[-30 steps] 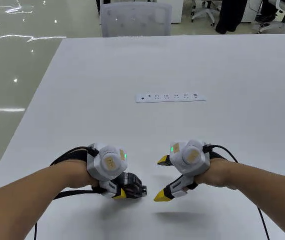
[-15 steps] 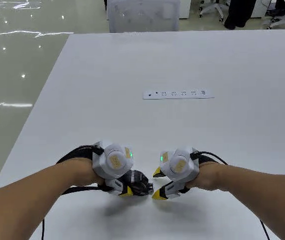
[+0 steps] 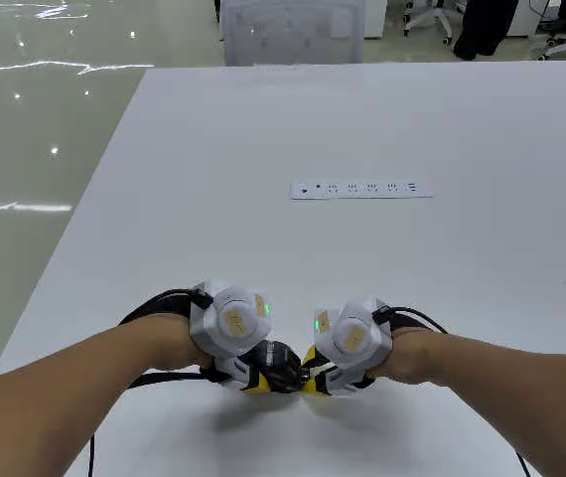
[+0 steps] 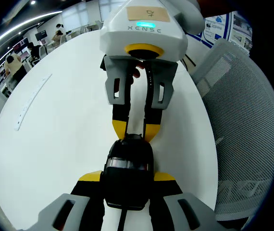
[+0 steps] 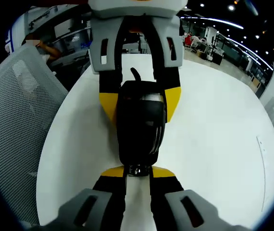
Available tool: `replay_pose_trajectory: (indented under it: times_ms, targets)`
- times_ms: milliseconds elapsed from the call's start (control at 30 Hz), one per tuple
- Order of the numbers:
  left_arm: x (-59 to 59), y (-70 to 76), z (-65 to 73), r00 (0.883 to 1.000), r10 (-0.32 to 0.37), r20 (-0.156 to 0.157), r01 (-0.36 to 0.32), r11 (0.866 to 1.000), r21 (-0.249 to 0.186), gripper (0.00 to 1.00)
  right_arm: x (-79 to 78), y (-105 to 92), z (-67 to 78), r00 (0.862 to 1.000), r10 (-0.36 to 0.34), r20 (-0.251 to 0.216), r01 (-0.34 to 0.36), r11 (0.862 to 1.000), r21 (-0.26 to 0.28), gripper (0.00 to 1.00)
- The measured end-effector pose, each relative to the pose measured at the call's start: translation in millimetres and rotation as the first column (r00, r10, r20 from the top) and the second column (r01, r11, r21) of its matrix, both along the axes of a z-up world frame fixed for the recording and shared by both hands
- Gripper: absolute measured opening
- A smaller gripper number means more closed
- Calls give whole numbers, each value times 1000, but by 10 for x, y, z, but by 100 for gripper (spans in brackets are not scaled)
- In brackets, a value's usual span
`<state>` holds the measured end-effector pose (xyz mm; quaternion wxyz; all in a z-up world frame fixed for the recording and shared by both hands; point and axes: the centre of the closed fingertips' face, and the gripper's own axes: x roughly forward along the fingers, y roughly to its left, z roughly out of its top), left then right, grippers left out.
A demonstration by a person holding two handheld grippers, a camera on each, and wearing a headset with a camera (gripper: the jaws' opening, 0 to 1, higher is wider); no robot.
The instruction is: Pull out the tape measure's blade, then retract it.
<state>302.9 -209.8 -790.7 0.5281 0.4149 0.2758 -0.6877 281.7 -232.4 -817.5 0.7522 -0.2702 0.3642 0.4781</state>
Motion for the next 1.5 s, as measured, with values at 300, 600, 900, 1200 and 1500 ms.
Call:
replay_pose_trajectory:
  times_ms: [300,600,900,1200,1500]
  targets:
    - [-16,6,-3,1000,-15,8,15,1000,1,33,-9,-45,-27,999,3,-37,-4,1000,-23,14]
    - [-15,10,0,1000,-13,18,12,1000,19,32,-19,-55,-22,999,-17,-44,17,1000,-2,12]
    - [-11,7,3,1000,-8,15,8,1000,16,32,-33,-125,-33,997,-42,-65,43,999,1,12]
    - [-2,11,1,1000,1,19,-2,1000,10,32,-63,-219,-52,995,-57,-78,56,998,-14,12]
    - [1,10,2,1000,5,17,-5,1000,10,32,-101,-300,-51,994,-70,-83,68,997,-20,12]
